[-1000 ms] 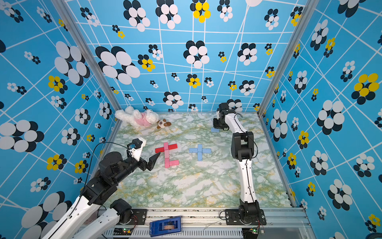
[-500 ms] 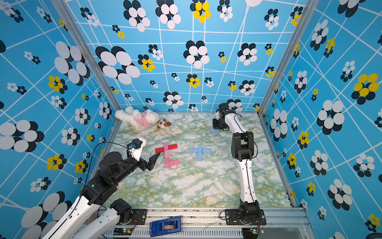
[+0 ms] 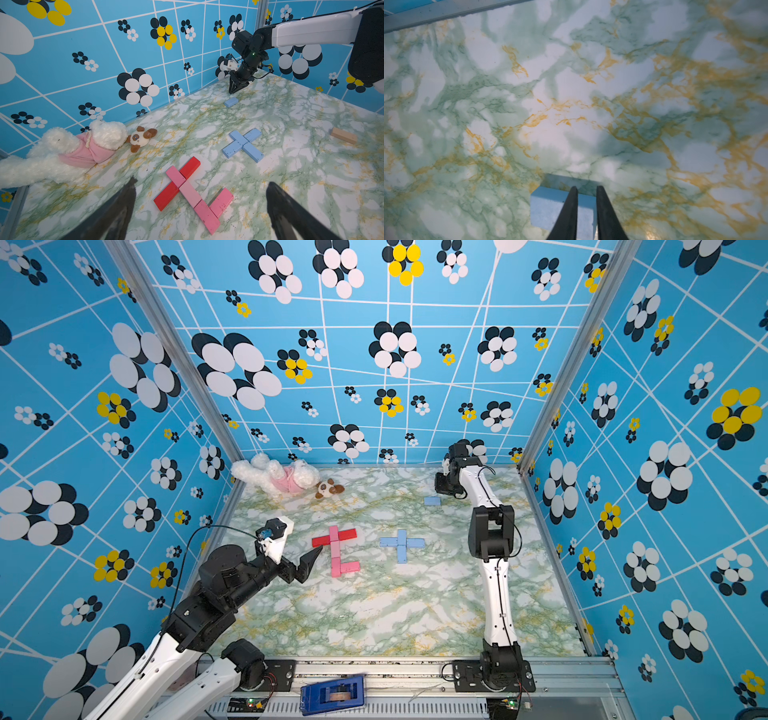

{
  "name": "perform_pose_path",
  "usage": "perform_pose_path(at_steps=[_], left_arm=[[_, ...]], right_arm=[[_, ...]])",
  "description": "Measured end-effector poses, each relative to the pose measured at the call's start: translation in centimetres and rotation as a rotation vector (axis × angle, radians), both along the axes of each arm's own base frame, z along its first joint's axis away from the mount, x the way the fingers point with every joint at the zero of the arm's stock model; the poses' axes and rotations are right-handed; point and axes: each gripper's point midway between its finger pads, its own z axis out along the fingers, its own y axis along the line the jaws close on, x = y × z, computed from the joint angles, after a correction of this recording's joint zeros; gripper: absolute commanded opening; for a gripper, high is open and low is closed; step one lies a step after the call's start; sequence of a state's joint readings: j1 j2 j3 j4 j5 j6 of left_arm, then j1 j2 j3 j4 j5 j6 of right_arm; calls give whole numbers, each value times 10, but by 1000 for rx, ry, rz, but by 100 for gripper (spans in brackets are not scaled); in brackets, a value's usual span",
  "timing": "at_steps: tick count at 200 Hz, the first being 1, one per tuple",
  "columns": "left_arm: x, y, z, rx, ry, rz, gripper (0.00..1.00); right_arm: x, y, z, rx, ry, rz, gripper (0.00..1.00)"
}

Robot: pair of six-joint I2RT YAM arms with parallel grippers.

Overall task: Assemble the letter t with building blocks
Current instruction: Pick up the building block from the center of the board.

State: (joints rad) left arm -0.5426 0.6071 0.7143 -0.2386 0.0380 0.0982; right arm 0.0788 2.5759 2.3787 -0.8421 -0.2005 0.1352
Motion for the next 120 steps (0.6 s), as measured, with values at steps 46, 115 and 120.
perform_pose_path(at_steps=[46,115,120], left_arm=[[0,0,0,0,0,-1,99],[-1,-1,0,0,0,-4,99],[-1,-1,0,0,0,-5,99]], right_arm=[[-7,3,-8,18,38,10,19],[-35,9,-20,54,108,27,18],[-38,9,-19,55,110,26,18]])
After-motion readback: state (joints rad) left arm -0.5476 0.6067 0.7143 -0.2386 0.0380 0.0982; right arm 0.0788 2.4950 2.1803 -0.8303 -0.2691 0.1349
